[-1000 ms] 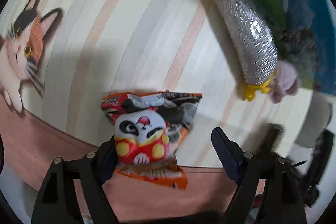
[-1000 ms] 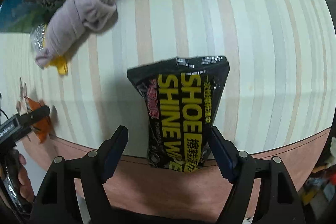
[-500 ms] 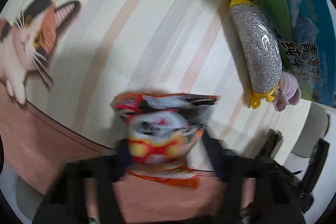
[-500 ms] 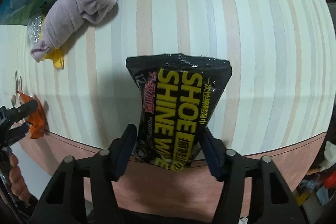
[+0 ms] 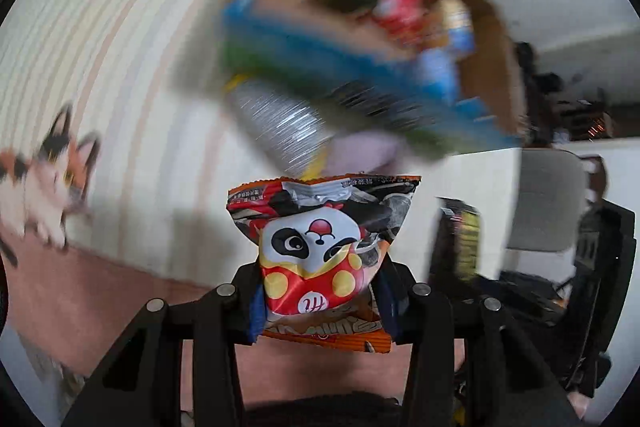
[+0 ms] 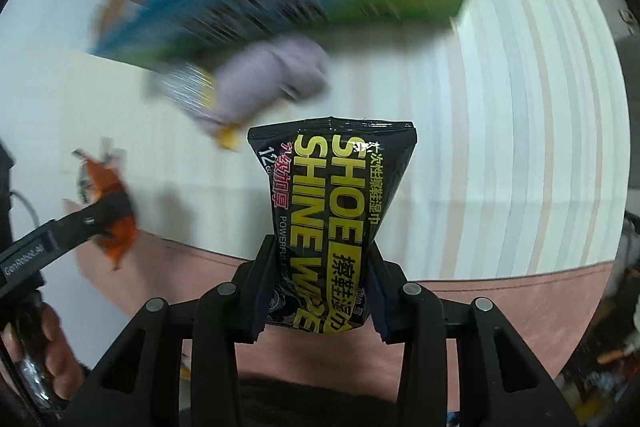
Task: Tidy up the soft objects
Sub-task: 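Place the panda bag in the box with the left gripper while the right drops the shoe-shine pack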
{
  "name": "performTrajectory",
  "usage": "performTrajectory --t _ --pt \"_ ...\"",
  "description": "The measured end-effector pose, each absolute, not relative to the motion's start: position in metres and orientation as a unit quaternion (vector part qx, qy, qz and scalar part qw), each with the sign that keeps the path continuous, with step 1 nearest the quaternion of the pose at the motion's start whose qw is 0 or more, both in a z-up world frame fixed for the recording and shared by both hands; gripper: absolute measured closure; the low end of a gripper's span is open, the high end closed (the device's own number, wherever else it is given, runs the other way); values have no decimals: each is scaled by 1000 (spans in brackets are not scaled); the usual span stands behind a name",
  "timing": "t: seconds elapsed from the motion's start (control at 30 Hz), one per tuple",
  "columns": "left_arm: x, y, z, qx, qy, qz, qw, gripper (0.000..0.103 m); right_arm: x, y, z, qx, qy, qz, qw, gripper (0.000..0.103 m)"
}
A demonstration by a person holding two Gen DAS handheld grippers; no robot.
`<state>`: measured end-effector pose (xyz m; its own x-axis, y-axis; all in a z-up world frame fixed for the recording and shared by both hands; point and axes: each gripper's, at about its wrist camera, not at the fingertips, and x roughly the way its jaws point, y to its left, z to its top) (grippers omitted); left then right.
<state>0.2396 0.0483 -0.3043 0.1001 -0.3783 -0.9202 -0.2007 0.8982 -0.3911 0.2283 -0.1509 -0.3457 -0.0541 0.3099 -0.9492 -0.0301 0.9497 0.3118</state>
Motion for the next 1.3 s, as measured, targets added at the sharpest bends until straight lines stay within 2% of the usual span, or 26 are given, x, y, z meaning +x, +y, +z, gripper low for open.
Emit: performTrajectory --t 0.1,0.23,0.4,0.6,0.9,1.17,1.23,1.27,1.3 --pt "276 41 -269 -218 652 -97 720 62 242 -147 -302 121 686 153 701 61" --pt "333 22 -252 -199 648 -109 727 62 282 -145 -252 134 649 176 728 60" --pt "395 47 -276 -231 683 -107 684 62 344 -139 -243 127 639 159 742 61" --pt "441 58 -325 -251 723 -92 637 62 410 -125 -295 129 667 127 723 61" --pt "461 37 -391 -198 784 -93 581 62 430 -112 -368 98 717 105 682 61" --pt "465 25 -402 -165 800 -95 569 60 432 -103 -400 74 735 99 666 60" --pt "465 22 -399 -165 805 -91 563 57 433 -100 -402 66 735 100 667 57" --pt "465 23 -397 -164 804 -89 564 50 433 -100 -400 59 735 99 668 52" --pt "465 23 -392 -164 802 -89 567 37 433 -100 -398 55 735 98 669 49"
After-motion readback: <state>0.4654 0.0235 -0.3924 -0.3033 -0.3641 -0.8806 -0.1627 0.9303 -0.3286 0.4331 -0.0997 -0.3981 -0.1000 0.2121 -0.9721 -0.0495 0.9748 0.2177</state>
